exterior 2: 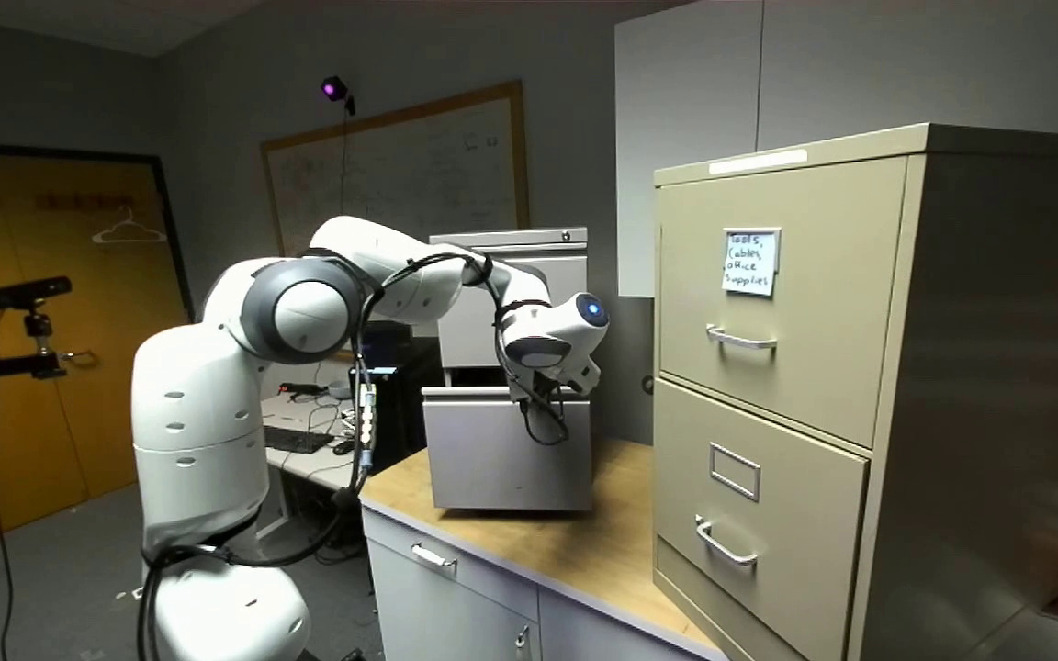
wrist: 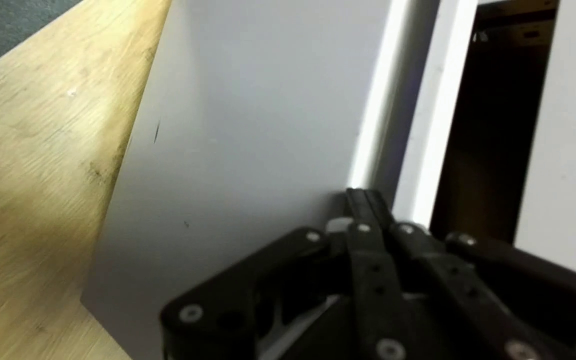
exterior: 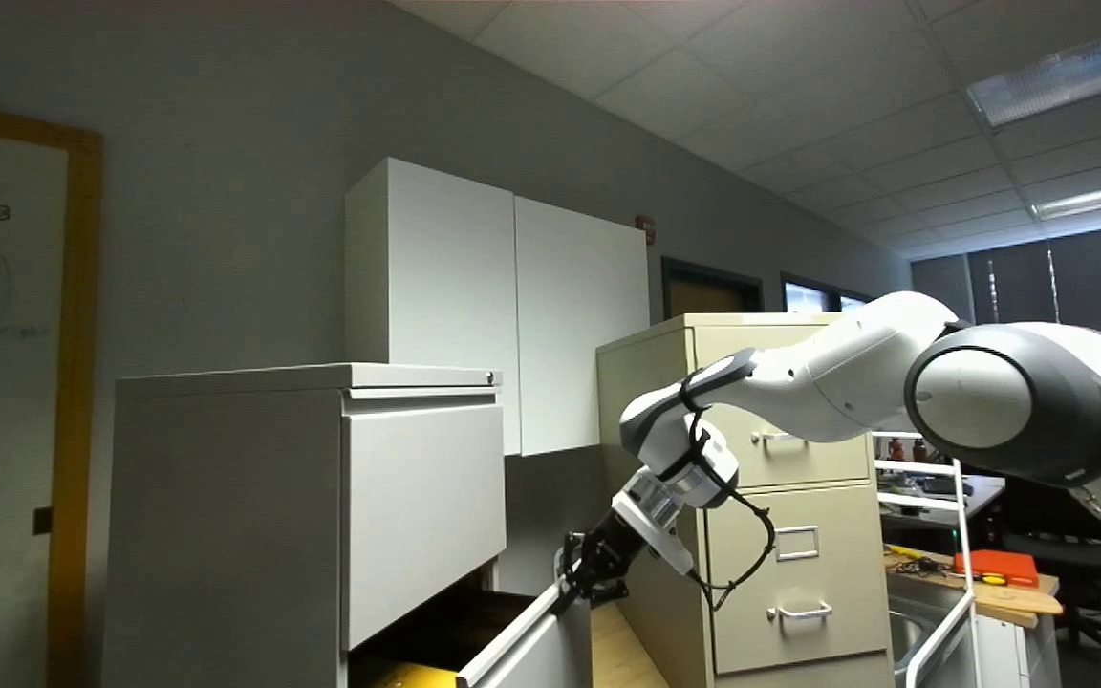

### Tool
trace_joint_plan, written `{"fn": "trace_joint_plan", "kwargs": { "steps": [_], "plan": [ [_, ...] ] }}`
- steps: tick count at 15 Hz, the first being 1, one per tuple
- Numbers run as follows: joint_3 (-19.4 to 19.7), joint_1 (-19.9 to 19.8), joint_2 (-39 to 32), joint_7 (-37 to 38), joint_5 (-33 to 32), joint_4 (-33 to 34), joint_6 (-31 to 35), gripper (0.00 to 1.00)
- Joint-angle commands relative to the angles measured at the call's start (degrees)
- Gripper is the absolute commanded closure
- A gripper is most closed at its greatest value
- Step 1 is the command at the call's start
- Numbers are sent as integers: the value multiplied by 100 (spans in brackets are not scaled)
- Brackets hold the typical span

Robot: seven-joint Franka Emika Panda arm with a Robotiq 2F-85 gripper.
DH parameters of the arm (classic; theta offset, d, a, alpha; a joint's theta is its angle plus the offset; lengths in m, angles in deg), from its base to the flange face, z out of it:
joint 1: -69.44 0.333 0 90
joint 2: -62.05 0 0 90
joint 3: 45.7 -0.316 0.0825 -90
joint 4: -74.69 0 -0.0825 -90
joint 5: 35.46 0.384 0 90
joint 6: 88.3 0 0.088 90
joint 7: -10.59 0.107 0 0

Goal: Close the bottom drawer of the cabinet to the left.

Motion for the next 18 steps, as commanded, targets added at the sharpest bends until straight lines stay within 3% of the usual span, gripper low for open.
{"fn": "trace_joint_plan", "kwargs": {
  "steps": [1,18],
  "plan": [
    [-83,-61,-575,44,323,993,-294,100],
    [-595,228,-2418,807,-288,3649,-405,100]
  ]
}}
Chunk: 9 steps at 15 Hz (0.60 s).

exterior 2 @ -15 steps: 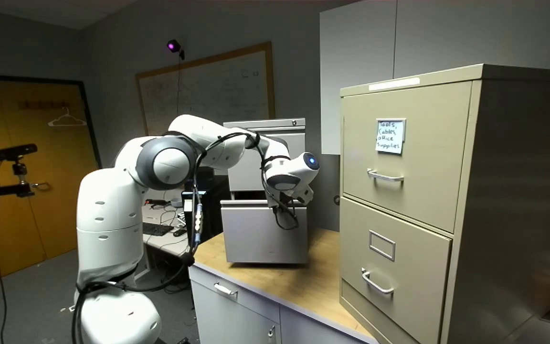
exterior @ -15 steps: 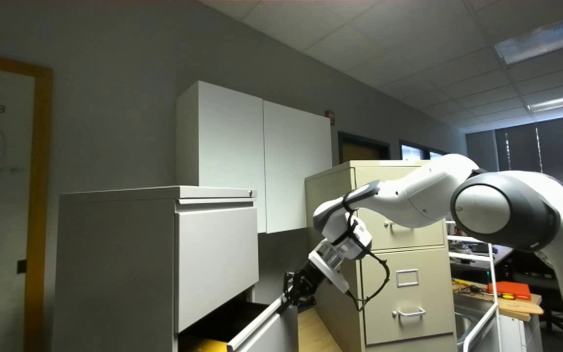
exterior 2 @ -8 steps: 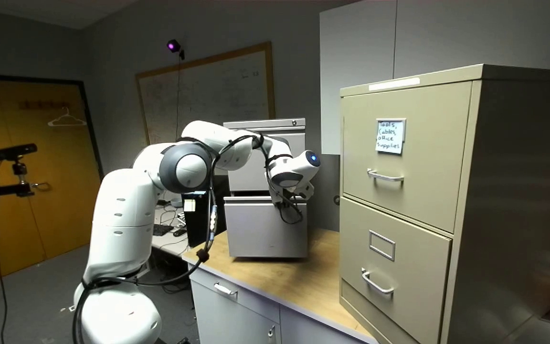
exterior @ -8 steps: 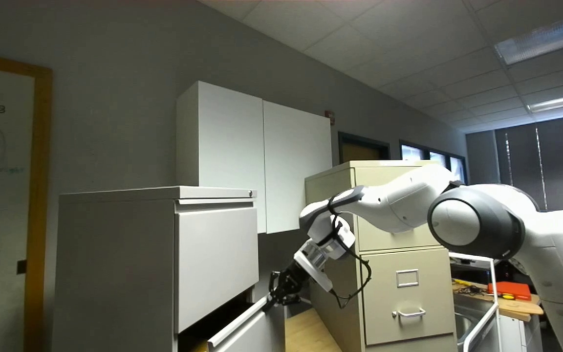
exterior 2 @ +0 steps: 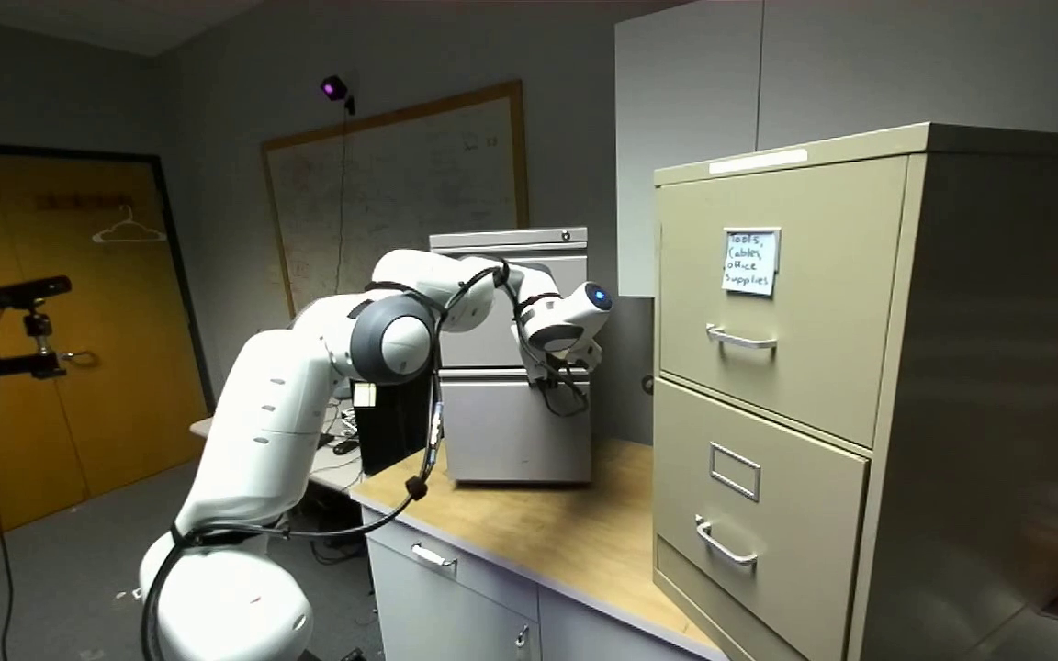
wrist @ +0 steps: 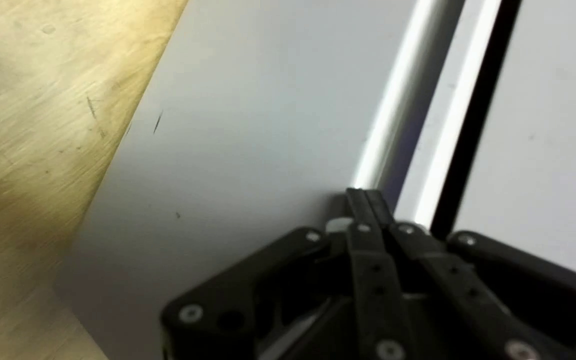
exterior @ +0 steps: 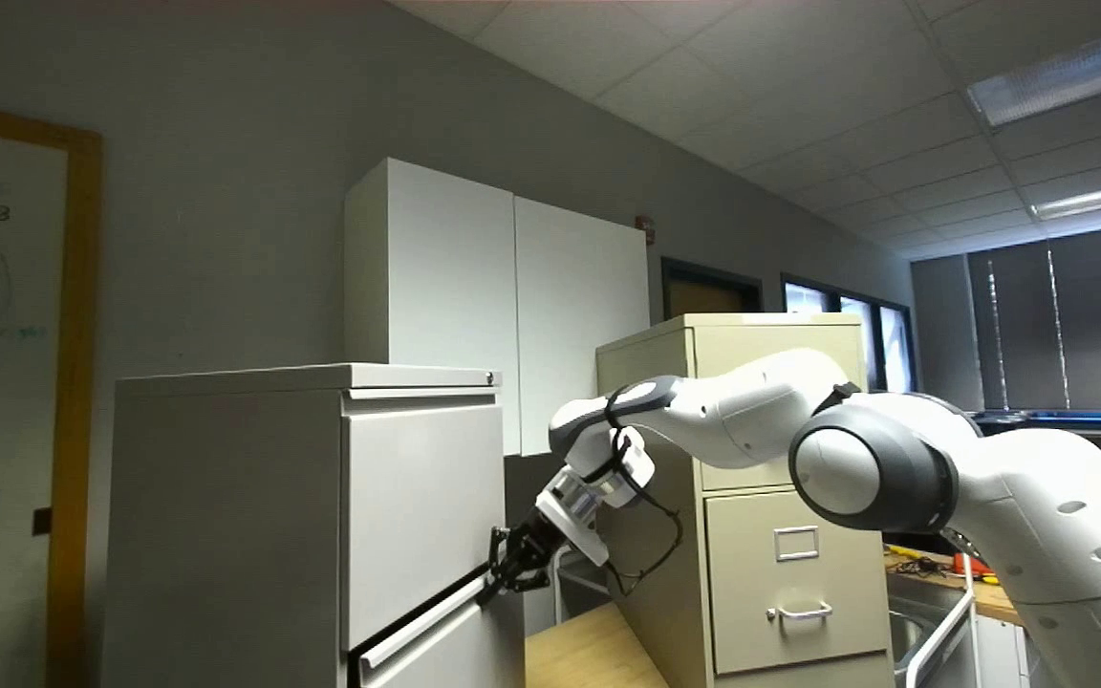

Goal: Close the bottom drawer of the cabinet to the left.

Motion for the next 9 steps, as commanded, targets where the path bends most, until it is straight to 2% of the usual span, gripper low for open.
{"fn": "trace_joint_plan", "kwargs": {
  "steps": [1,9],
  "plan": [
    [-204,50,-494,567,-133,1044,-114,100],
    [-312,56,-961,1042,-680,1864,-437,100]
  ]
}}
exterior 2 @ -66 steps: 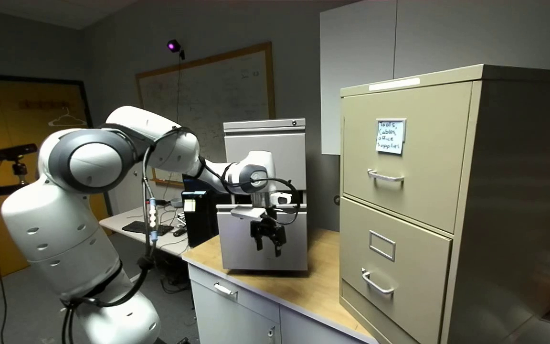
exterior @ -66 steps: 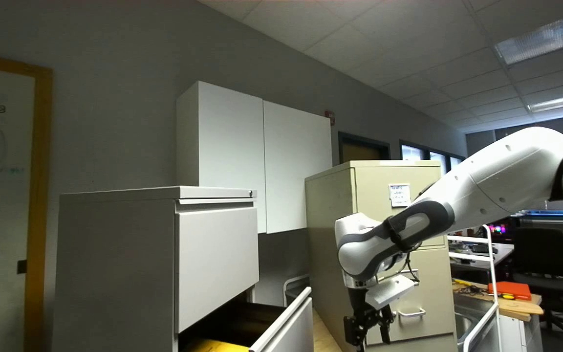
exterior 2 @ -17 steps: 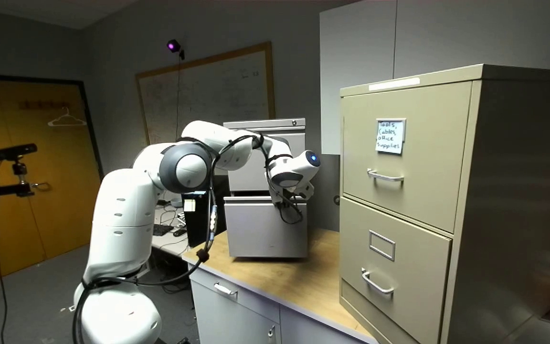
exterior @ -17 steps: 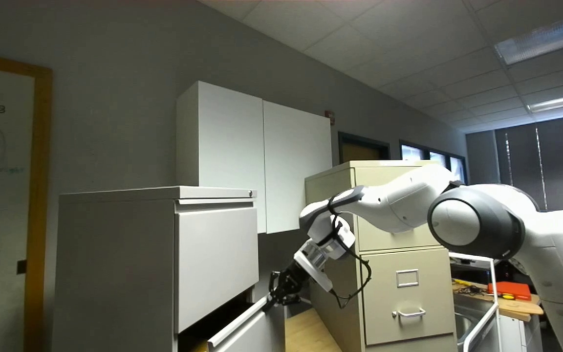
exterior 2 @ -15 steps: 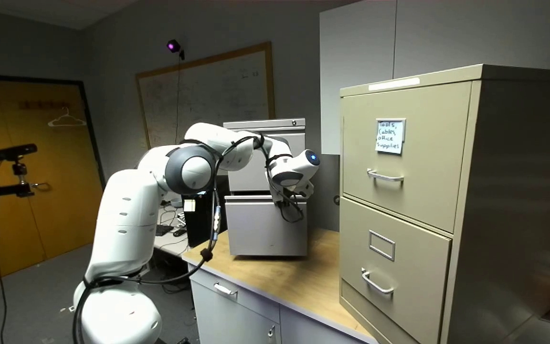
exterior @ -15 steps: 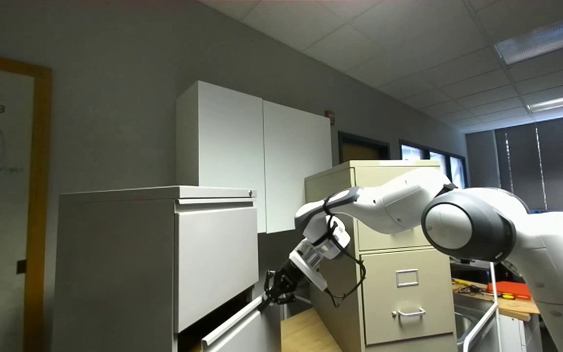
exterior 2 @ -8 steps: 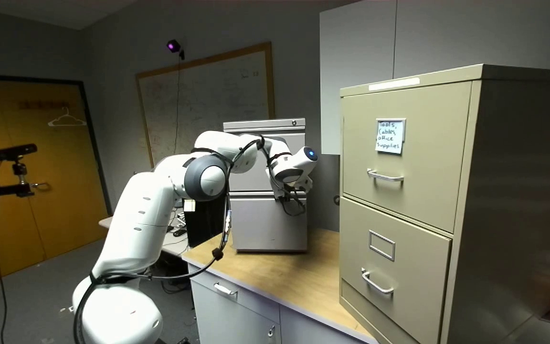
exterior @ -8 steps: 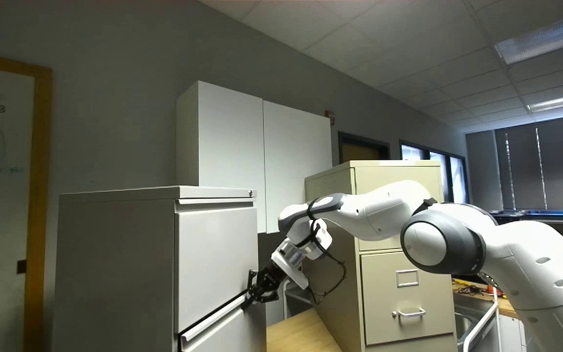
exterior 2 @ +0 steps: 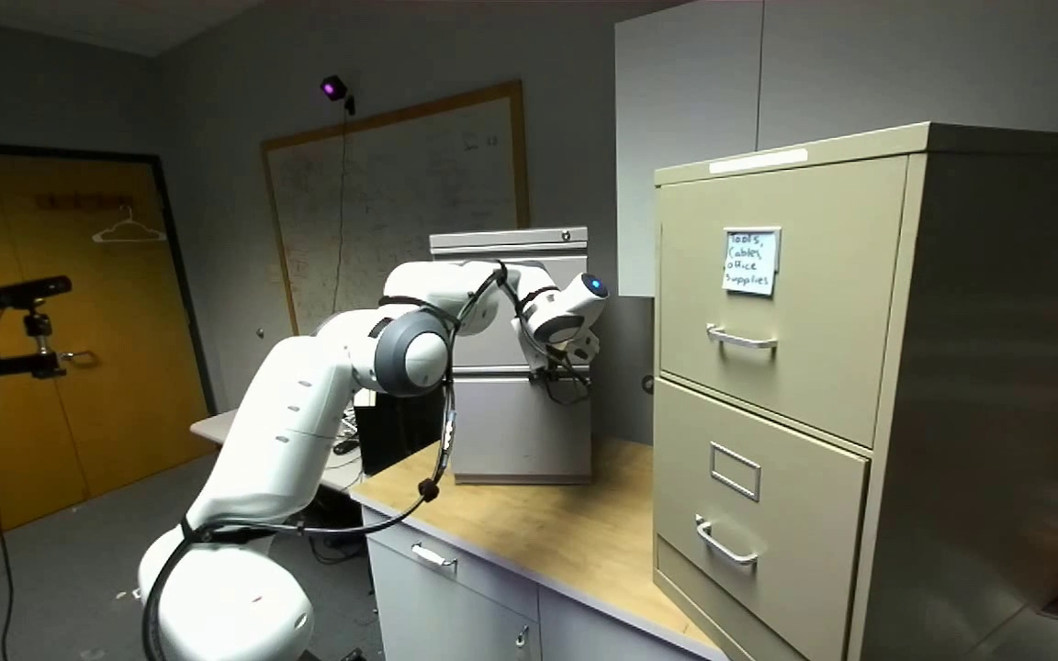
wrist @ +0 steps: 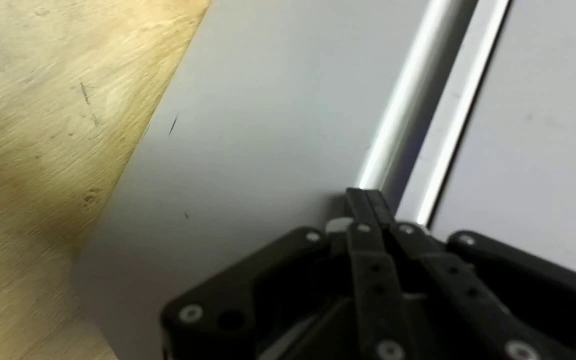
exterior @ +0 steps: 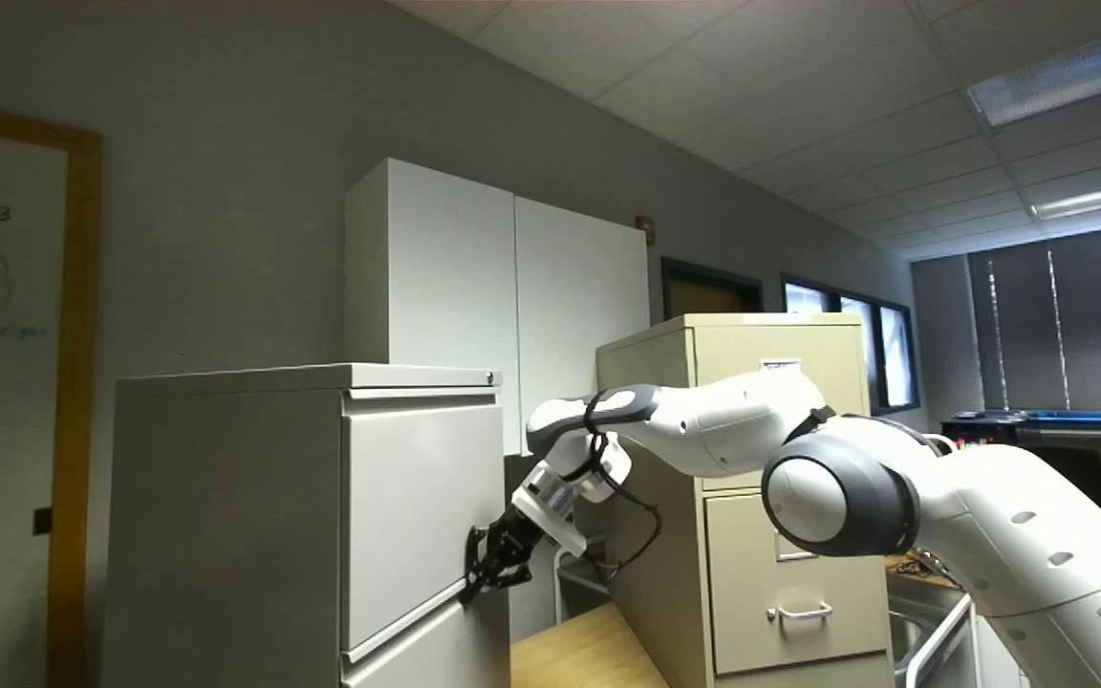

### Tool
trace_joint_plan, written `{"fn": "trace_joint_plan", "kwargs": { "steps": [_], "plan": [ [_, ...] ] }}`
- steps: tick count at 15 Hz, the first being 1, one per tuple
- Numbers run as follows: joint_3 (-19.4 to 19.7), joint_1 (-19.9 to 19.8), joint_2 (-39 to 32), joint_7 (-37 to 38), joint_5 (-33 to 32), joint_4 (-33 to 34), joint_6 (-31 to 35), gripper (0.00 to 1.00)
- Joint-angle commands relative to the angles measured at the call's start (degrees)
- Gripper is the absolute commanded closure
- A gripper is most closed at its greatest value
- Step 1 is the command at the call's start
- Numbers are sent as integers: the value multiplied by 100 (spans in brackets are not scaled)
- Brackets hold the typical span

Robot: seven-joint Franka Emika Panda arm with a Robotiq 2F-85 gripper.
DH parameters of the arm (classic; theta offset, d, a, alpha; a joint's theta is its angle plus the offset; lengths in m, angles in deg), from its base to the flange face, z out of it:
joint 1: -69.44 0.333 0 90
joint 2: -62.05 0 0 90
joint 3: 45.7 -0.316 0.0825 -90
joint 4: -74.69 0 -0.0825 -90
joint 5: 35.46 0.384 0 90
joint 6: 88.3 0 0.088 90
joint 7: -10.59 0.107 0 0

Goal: Close the bottom drawer of the cabinet to the left.

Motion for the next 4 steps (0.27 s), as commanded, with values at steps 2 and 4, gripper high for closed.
{"fn": "trace_joint_plan", "kwargs": {
  "steps": [2,4],
  "plan": [
    [-189,-23,-333,463,-162,804,-243,100],
    [-164,-16,-301,444,-264,768,-259,100]
  ]
}}
